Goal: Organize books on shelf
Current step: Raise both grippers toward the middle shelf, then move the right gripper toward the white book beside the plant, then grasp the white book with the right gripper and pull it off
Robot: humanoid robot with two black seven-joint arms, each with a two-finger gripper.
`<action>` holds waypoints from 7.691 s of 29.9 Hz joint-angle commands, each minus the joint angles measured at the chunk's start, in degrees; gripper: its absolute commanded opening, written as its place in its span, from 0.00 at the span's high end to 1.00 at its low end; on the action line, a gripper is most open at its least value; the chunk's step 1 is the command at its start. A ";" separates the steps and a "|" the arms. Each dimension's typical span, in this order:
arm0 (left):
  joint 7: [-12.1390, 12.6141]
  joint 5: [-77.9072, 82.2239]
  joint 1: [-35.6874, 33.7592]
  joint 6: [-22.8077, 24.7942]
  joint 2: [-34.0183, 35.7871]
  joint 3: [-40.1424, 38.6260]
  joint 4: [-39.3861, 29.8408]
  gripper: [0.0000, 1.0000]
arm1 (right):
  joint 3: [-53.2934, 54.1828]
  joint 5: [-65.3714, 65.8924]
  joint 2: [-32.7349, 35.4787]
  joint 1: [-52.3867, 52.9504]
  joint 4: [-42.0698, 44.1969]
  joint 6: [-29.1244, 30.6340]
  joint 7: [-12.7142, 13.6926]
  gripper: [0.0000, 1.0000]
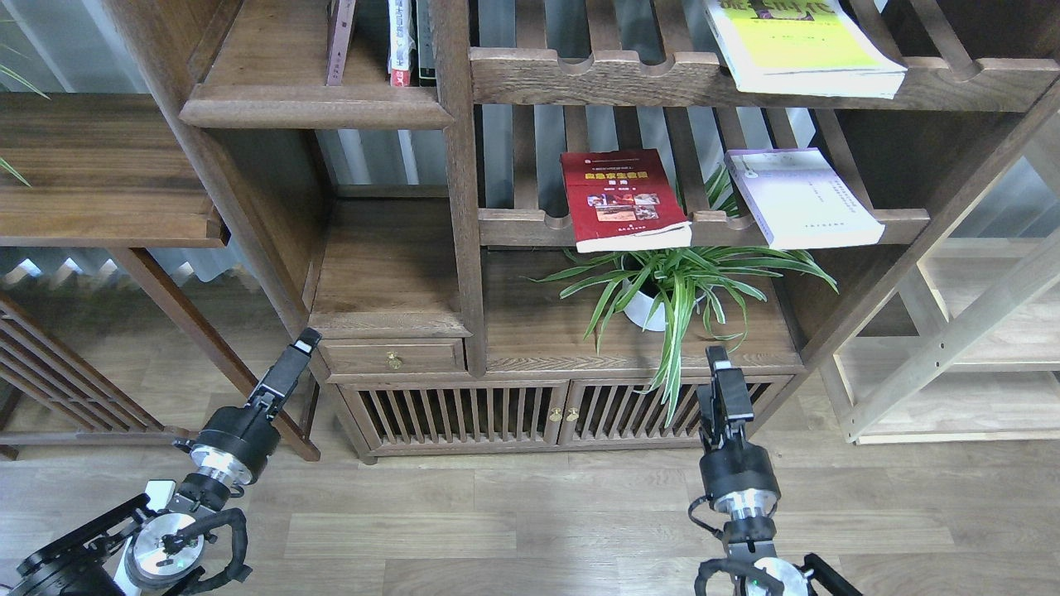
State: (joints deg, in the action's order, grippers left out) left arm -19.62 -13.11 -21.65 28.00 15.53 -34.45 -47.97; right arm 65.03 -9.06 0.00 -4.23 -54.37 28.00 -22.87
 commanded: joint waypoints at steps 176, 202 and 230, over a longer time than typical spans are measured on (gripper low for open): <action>3.71 -0.34 -2.61 0.00 10.48 3.07 -18.92 0.01 | 11.52 -6.94 9.50 27.17 18.60 -12.09 7.75 0.00; 3.88 -0.34 2.13 0.00 14.17 -0.01 -22.08 0.01 | 11.17 -6.94 8.97 35.08 27.12 -15.52 7.75 0.00; 3.88 -0.34 3.72 0.00 15.32 -1.85 -22.69 0.01 | 11.79 -7.29 6.33 37.46 29.15 -17.81 7.57 0.26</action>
State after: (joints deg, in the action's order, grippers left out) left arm -15.73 -13.45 -17.99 28.00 30.83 -36.19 -70.63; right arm 76.77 -16.17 6.40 33.21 -25.22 10.13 -15.30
